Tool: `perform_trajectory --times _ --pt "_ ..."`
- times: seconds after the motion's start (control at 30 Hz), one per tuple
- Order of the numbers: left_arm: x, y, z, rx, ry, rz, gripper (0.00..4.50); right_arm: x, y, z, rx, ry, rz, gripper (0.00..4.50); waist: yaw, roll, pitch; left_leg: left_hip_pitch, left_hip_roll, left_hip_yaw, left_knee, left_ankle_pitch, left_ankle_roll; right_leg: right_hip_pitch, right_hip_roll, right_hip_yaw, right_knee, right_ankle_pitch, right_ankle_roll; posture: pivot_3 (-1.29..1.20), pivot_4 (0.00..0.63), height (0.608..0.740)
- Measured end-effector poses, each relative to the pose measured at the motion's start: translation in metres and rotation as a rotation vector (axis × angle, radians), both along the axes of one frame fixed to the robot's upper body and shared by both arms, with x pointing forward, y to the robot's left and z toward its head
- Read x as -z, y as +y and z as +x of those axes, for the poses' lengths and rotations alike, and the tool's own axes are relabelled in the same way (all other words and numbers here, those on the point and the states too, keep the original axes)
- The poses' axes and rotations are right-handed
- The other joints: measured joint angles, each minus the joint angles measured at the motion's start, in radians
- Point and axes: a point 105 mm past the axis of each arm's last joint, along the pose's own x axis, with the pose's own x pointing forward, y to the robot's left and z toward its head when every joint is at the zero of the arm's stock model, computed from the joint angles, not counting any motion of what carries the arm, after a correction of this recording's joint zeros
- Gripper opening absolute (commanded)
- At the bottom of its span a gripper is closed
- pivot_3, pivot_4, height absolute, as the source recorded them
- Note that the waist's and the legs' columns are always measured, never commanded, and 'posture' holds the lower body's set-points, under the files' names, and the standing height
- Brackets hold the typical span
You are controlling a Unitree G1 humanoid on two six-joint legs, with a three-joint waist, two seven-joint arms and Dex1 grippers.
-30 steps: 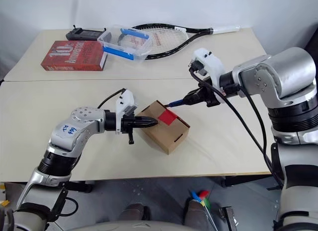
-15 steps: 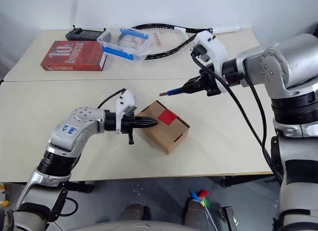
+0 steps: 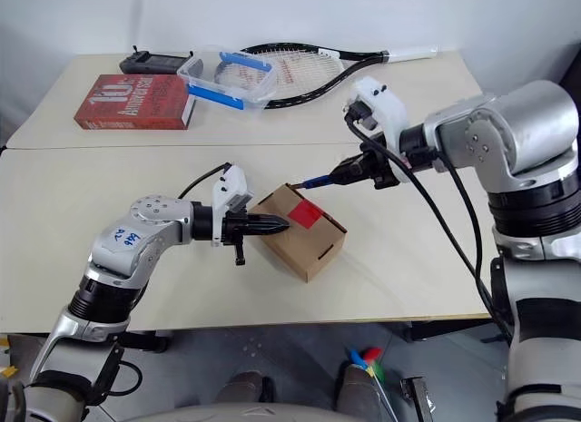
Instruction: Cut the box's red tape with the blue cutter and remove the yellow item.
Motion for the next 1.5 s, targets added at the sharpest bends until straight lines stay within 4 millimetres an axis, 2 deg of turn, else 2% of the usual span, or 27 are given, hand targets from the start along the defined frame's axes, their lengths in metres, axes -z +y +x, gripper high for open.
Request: perform_trajectory --times 0.3,0.63,1.23,1.5 --pt "0.000 0.000 0.000 0.000 0.001 0.001 0.00 0.000 0.000 -0.002 -0.003 -0.011 -0.011 0.15 0.000 0.000 0.000 0.000 0.000 0.000 0.000 0.000 0.000 0.000 0.000 0.000 0.000 0.000 0.000 0.00 0.150 0.740" --pt "0.000 0.000 0.000 0.001 0.001 0.002 0.00 0.000 -0.011 -0.003 0.013 -0.008 -0.016 0.15 0.000 0.000 0.000 0.000 0.000 0.000 0.000 0.000 0.000 0.000 0.000 0.000 0.000 0.000 0.000 0.00 0.150 0.740" --pt "0.000 0.000 0.000 0.001 0.002 0.002 0.00 0.010 -0.010 -0.005 0.006 0.043 -0.030 0.15 0.000 0.000 0.000 0.000 0.000 0.000 0.000 0.000 0.000 0.000 0.000 0.000 0.000 0.000 0.000 0.00 0.150 0.740" --pt "0.002 -0.002 -0.001 0.008 0.001 0.012 0.00 0.004 -0.006 -0.009 0.024 0.076 -0.063 0.15 0.001 0.000 0.000 0.000 0.000 0.000 0.000 0.000 0.000 0.000 0.000 0.000 0.000 0.000 0.000 0.00 0.150 0.740"
